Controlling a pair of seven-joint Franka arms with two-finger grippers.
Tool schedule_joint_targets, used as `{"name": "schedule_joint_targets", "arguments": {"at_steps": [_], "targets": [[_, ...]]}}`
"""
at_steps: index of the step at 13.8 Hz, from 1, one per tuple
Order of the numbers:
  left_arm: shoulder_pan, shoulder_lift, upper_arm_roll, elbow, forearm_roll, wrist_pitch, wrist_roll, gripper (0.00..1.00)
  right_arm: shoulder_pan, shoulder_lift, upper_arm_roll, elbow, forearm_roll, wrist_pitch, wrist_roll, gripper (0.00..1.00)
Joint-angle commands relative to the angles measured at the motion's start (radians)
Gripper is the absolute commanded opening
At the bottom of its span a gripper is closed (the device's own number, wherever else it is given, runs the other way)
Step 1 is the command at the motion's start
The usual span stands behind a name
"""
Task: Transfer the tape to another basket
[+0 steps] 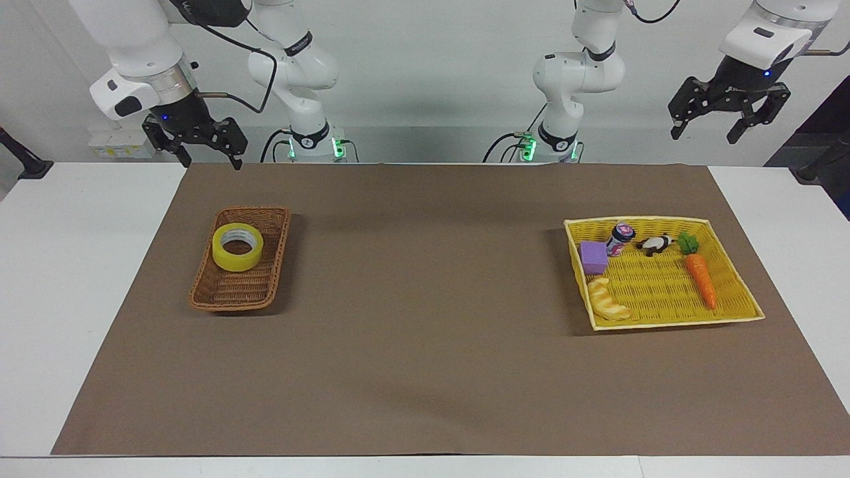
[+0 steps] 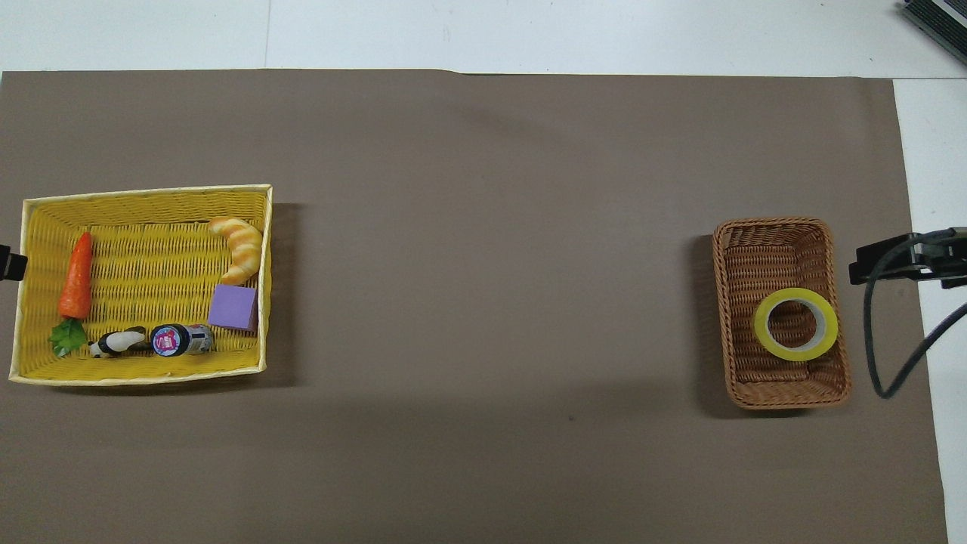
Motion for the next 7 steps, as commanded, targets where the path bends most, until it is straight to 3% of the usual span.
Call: {"name": "schedule_joint_targets", "arguments": {"at_steps": [1,7], "targets": [[0.013,-0.027,-0.008,-0.029,-0.002,-0.004,0.005,1.0,-0.007,0.006,0.011,0.019,0.02,-0.02,-0.021,1.0],[0.009,-0.027,-0.01,-0.029,-0.002,-0.002,0.003,1.0,-0.007,0.004,0.014,0.014,0.02,-0.025,-0.022,1.0]]}}
